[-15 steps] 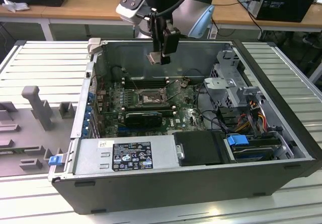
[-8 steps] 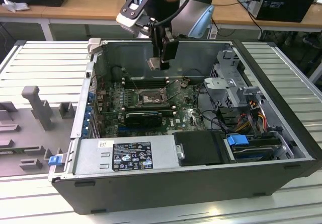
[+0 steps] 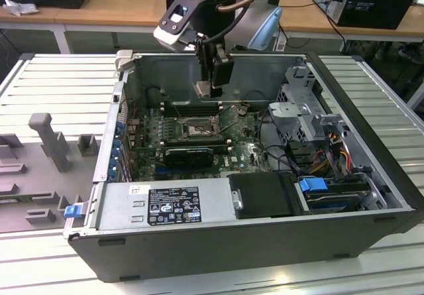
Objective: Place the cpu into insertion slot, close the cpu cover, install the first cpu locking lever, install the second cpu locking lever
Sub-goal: 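Place the cpu into insertion slot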
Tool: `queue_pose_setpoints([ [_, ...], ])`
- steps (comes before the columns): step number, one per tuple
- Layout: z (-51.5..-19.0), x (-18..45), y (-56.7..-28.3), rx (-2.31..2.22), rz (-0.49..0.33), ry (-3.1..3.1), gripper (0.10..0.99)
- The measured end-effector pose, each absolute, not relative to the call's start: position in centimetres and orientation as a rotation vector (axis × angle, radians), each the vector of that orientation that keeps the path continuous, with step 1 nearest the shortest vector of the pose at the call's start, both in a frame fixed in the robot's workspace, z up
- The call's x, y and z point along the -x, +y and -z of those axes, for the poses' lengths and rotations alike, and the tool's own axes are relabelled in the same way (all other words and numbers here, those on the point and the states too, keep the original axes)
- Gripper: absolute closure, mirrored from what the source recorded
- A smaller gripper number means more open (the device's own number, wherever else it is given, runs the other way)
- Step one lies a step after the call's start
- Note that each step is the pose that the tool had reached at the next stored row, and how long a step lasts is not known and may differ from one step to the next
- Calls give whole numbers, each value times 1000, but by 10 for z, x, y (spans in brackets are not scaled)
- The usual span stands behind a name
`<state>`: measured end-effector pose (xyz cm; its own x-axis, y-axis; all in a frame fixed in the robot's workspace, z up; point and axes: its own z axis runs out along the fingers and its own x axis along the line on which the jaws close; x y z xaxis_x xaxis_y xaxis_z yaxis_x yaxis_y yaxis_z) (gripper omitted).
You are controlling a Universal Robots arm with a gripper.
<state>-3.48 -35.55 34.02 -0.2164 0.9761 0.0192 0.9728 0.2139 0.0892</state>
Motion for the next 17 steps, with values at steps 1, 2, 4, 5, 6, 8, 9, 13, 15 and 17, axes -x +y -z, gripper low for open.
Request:
queue_pose_setpoints([
  [1, -338, 35, -356, -1940, -127, 2415, 557],
  [2, -337, 35, -356, -1940, -127, 2415, 557],
  [4, -334, 35, -356, -1940, -127, 2415, 557],
  [5, -333, 35, -356, -1941, -127, 2415, 557],
  [6, -332, 35, -356, -1941, -127, 2415, 557],
  [8, -328, 35, -356, -1941, -127, 2415, 557],
  [9, -326, 35, -356, -1941, -127, 2415, 557],
  [13, -321, 35, -355, -1947, -126, 2410, 557],
  [15, -315, 35, -354, -1983, -123, 2381, 557],
  [17, -313, 35, -354, -1999, -122, 2367, 557],
])
